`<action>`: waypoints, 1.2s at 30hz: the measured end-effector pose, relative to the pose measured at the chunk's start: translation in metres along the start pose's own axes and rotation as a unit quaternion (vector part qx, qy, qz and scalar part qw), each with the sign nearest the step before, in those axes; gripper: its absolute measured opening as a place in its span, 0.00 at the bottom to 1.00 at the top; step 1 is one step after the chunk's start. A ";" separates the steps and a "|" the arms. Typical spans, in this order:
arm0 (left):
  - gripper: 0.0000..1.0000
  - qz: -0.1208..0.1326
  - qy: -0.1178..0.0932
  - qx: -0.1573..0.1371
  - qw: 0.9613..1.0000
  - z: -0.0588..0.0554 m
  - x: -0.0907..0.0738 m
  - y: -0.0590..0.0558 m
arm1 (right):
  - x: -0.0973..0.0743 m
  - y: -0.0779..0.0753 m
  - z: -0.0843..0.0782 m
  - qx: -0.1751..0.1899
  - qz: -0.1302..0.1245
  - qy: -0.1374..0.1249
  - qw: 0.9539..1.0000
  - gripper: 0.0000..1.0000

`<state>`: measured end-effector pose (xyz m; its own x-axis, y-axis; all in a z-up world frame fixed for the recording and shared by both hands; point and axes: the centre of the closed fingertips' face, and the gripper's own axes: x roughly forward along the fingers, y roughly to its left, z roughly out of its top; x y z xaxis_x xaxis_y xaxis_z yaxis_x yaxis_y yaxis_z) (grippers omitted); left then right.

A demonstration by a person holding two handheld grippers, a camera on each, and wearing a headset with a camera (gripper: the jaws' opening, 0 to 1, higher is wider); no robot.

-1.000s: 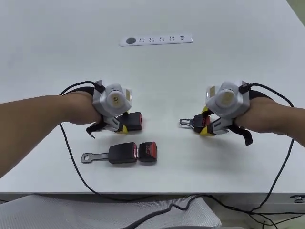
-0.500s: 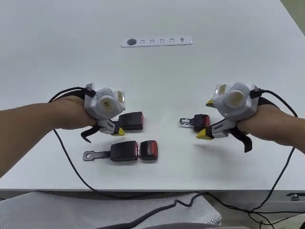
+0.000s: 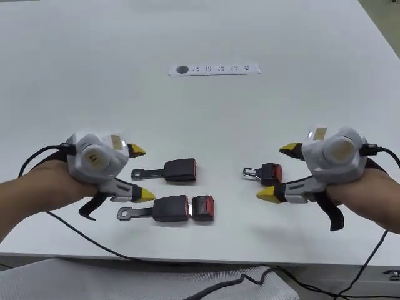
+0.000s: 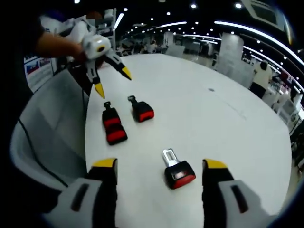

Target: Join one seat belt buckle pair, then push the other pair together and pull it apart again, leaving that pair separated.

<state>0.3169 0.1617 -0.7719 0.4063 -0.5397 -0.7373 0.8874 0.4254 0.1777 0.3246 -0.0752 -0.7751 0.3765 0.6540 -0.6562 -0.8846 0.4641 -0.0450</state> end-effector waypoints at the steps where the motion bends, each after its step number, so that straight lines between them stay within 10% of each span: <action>1: 0.66 0.004 -0.004 -0.009 1.000 -0.003 -0.003 -0.001 | -0.001 0.001 0.000 0.003 -0.001 -0.002 1.000 0.75; 16: 0.86 0.063 -0.039 -0.113 0.991 -0.039 -0.050 -0.001 | -0.021 0.016 -0.016 0.038 -0.023 -0.019 0.999 0.91; 22: 1.00 0.074 -0.070 -0.162 0.981 -0.041 -0.061 0.001 | -0.026 0.018 -0.024 0.052 -0.044 -0.024 0.997 1.00; 36: 1.00 0.076 -0.064 -0.150 0.984 -0.050 -0.057 -0.009 | -0.021 0.022 -0.022 0.072 -0.059 -0.034 0.995 1.00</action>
<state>0.2749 0.2246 -0.7639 0.5712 -0.5316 -0.6254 0.7174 0.6935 0.0658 0.2907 -0.0918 -0.7793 0.4984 0.6263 -0.5994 -0.7861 0.6181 -0.0079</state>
